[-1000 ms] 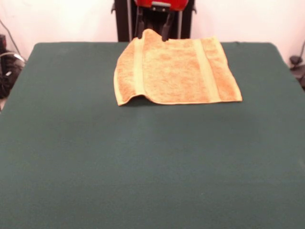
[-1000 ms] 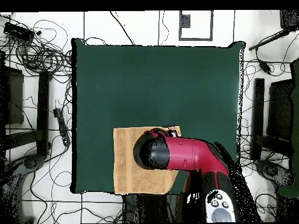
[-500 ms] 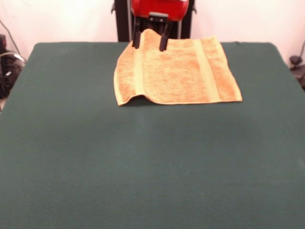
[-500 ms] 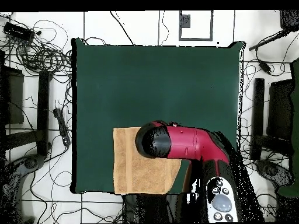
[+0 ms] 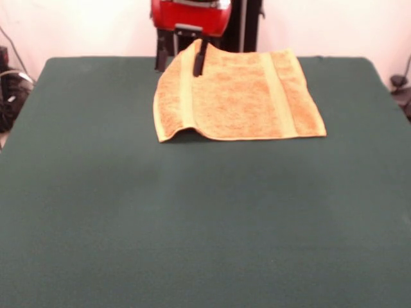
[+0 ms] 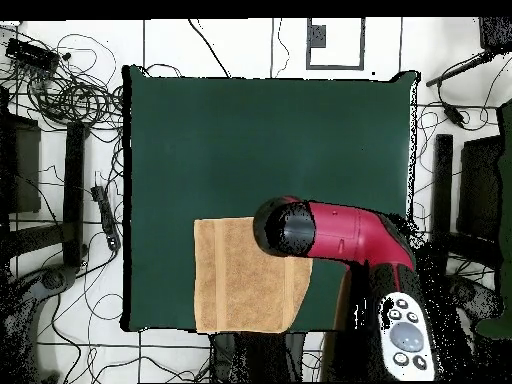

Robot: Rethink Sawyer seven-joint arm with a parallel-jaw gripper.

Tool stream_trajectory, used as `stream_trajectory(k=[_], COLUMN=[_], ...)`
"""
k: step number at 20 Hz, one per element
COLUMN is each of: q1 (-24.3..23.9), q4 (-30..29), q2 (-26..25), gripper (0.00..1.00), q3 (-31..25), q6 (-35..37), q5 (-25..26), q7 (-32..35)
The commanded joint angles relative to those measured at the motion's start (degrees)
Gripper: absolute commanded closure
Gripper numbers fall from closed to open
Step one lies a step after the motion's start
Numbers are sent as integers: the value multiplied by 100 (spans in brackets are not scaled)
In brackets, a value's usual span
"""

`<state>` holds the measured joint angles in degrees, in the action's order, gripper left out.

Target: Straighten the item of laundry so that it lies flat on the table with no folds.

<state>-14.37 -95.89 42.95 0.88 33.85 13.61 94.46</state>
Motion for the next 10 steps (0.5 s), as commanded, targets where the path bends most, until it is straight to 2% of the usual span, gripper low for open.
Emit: stream_trajectory(k=[1,10], q1=[-141,-109], q4=[236,371], q2=[-165,-225], gripper=[0,0], q3=[-865,-915], q6=[700,786], q5=[-199,-163], q7=[-216,-61])
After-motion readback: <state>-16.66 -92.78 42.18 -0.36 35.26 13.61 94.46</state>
